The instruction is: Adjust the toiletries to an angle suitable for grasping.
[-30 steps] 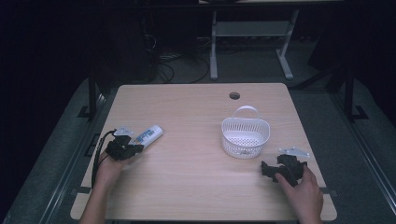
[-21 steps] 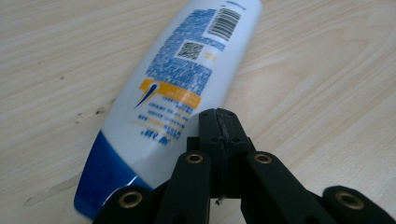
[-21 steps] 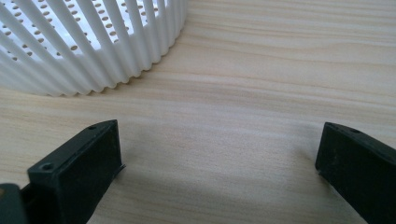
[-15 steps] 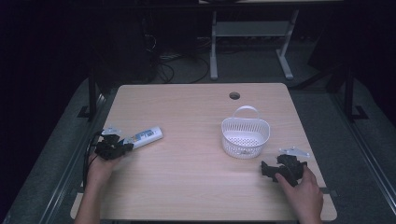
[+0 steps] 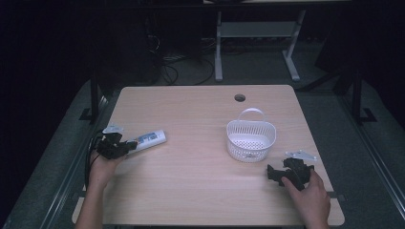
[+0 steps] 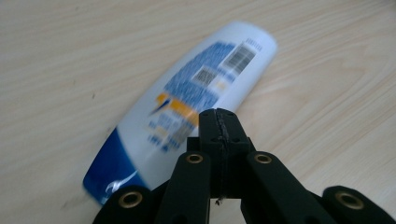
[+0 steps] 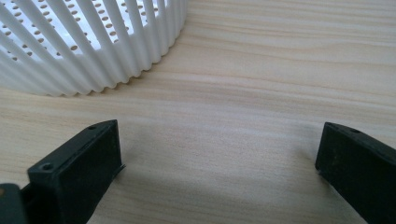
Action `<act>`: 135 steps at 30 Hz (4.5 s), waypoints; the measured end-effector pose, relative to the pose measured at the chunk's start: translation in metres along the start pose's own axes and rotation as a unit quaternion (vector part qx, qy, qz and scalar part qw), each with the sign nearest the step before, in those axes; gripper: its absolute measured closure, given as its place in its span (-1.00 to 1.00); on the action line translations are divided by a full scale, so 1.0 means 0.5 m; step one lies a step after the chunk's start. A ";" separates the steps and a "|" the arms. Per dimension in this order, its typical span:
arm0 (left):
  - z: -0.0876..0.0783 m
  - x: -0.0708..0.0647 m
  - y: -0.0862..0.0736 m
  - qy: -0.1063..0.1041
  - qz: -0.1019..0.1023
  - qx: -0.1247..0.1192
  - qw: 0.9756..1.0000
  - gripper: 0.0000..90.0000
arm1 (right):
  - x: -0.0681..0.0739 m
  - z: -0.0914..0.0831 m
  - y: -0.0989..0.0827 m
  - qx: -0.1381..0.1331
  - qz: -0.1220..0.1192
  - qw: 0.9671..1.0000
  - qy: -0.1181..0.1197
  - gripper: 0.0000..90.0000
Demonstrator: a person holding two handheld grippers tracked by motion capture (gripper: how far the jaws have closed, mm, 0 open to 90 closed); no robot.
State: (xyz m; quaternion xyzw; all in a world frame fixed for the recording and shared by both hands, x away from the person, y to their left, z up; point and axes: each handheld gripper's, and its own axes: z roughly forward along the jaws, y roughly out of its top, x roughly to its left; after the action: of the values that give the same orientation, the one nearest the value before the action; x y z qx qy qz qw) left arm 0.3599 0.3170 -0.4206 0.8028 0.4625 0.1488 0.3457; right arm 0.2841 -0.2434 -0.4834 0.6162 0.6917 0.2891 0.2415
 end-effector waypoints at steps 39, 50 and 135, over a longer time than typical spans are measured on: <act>0.189 0.029 0.143 -0.003 0.009 0.076 0.997 1.00 | 0.000 0.000 0.000 0.000 0.000 1.000 0.000 -1.00; 0.181 0.003 0.134 -0.025 0.021 0.081 0.996 1.00 | 0.000 0.000 0.000 0.000 0.000 1.000 0.000 -1.00; -0.033 0.134 -0.007 0.073 -0.035 0.059 0.995 1.00 | 0.000 0.000 0.000 0.000 0.000 1.000 0.000 -1.00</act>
State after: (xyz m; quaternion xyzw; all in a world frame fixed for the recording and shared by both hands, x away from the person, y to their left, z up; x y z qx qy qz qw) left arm 0.3839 0.3818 -0.4169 0.7923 0.5222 0.1674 0.2675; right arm 0.2841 -0.2434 -0.4833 0.6161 0.6918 0.2891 0.2415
